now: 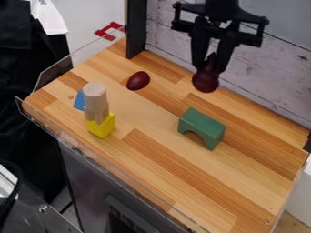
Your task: Put the spiral block on top of the green arch
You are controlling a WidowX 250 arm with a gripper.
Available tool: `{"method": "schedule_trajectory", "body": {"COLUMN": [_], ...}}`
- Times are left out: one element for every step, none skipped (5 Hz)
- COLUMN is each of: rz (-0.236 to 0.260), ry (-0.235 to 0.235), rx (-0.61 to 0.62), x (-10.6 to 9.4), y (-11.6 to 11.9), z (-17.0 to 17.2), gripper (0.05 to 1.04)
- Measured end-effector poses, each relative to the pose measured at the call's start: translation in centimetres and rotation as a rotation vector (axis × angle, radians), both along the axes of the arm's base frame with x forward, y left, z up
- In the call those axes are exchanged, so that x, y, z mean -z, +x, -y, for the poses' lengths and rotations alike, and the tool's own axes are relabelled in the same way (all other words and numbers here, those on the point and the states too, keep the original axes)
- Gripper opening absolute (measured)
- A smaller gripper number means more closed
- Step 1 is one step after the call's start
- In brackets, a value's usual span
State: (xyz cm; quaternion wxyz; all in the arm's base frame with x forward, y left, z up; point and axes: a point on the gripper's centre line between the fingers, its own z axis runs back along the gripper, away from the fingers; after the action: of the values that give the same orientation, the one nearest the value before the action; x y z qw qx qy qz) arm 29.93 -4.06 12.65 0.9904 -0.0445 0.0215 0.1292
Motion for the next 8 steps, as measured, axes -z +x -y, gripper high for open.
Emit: {"method": "schedule_trajectory", "body": {"rz": [-0.054, -0.078, -0.069, -0.068, -0.087, -0.093, -0.095, -0.087], "ry": [-0.002, -0.027, -0.047, -0.057, -0.09, -0.108, -0.121, -0.122], "rx": [0.017, 0.014, 0.016, 0.019, 0.024, 0.035, 0.042, 0.035], "x": [1.9, 2.8, 3.4, 3.6, 4.7, 5.8, 6.3, 6.4], "y": [-0.6, -0.9, -0.9, -0.8, -0.7, -0.4, -0.3, -0.1], "z": [0.6, 1.0, 1.2, 1.2, 1.5, 1.8, 1.9, 1.7], "gripper": [0.302, 0.302, 0.302, 0.302, 0.302, 0.302, 0.302, 0.302]}}
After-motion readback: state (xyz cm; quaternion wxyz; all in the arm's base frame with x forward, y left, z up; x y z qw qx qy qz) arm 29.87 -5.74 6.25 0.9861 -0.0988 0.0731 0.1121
